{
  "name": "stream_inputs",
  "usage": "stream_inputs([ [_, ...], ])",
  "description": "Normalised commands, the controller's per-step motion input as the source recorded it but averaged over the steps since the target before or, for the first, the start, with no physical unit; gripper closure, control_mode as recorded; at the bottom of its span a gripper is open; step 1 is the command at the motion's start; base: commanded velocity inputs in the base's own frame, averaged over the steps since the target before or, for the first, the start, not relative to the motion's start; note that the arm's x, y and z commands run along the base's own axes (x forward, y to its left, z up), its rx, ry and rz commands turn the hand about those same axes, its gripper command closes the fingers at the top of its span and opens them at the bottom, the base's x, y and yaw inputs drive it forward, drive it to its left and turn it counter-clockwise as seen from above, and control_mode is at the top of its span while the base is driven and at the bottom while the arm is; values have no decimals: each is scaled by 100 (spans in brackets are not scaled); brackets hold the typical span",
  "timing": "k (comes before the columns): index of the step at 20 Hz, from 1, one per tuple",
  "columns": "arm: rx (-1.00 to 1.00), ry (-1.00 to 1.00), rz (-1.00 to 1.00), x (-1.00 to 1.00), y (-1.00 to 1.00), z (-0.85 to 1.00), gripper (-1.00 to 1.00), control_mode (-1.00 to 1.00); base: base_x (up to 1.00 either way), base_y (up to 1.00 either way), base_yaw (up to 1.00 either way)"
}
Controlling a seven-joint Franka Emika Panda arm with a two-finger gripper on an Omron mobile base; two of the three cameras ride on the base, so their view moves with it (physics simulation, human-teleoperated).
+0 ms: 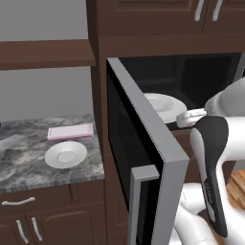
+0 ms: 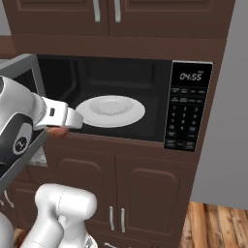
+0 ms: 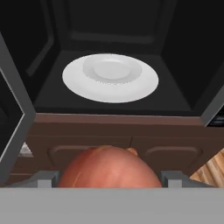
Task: Pick the onion from the microwave and place it on plate located on the counter.
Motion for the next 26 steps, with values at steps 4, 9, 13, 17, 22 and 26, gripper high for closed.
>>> stream_inputs([
  [4, 7, -1, 0, -30, -1, -7, 100, -100, 0, 0, 0],
  [9, 3, -8, 0, -9, 0, -5, 100, -100, 0, 0, 0],
  [13, 0, -6, 0, -2, 0, -1, 100, -100, 0, 0, 0],
  [17, 0, 0, 0, 0, 0, 0, 100, 100, -17, -4, 2],
  [22, 0, 0, 0, 0, 0, 0, 100, 100, -63, -65, 3],
  [26, 0, 0, 0, 0, 0, 0, 100, 100, -65, -96, 27],
])
